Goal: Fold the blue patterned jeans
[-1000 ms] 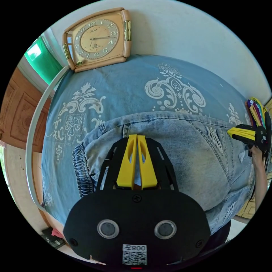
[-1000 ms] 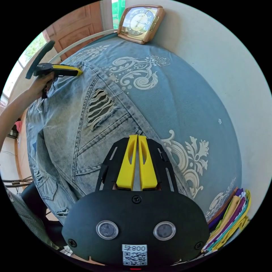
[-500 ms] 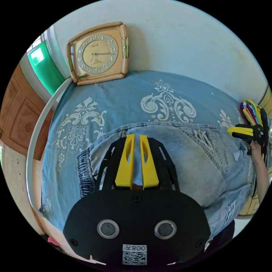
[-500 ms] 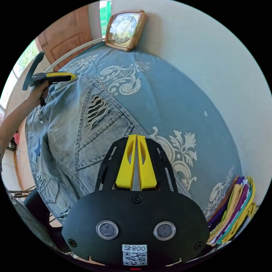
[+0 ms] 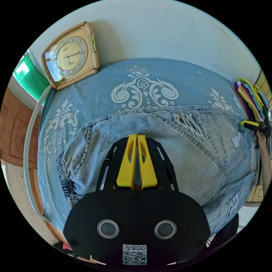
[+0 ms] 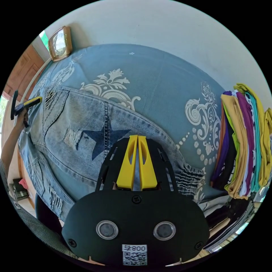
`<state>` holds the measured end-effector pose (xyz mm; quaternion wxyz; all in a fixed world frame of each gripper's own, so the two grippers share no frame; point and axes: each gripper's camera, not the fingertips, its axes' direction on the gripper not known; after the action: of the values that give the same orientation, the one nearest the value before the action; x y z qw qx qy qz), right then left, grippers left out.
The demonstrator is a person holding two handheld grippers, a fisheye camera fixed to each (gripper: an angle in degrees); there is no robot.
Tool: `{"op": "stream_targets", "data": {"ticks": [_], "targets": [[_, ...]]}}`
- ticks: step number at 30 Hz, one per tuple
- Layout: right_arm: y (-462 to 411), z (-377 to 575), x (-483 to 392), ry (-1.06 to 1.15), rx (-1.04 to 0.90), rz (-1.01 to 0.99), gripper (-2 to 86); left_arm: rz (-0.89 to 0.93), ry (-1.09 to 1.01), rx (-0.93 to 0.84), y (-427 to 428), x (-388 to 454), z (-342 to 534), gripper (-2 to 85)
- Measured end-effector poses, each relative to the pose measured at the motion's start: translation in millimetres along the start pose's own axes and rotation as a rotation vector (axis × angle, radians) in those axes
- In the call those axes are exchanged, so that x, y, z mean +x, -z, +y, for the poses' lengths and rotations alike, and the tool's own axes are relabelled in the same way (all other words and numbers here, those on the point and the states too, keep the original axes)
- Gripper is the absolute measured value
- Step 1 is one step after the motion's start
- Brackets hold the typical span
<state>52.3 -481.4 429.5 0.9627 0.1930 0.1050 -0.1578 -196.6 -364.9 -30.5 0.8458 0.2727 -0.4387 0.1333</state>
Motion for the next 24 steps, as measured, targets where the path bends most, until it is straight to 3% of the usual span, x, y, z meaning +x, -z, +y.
{"op": "stream_targets", "data": {"ticks": [4, 8, 12, 16, 20, 24], "targets": [[30, 40, 26, -0.058, 0.099, 0.0, 0.1, 0.15, -0.096, 0.08, 27, 34, 7, 0.1], [28, 90, 65, -0.171, 0.04, 0.054, 0.1, 0.274, -0.305, 0.048, 31, 96, 13, 0.1], [28, 95, 95, -0.224, 0.049, 0.004, 0.0, 0.199, -0.388, -0.028, 17, 137, 8, 0.1], [38, 98, 99, -0.141, 0.004, 0.071, 0.0, 0.253, -0.354, -0.013, 29, 142, 6, 0.1], [57, 140, 124, -0.22, 0.098, 0.066, 0.0, 0.338, -0.412, -0.005, 40, 164, 19, 0.2], [42, 149, 155, -0.287, 0.012, 0.007, 0.2, 0.292, -0.454, -0.075, 30, 187, 25, 0.4]]}}
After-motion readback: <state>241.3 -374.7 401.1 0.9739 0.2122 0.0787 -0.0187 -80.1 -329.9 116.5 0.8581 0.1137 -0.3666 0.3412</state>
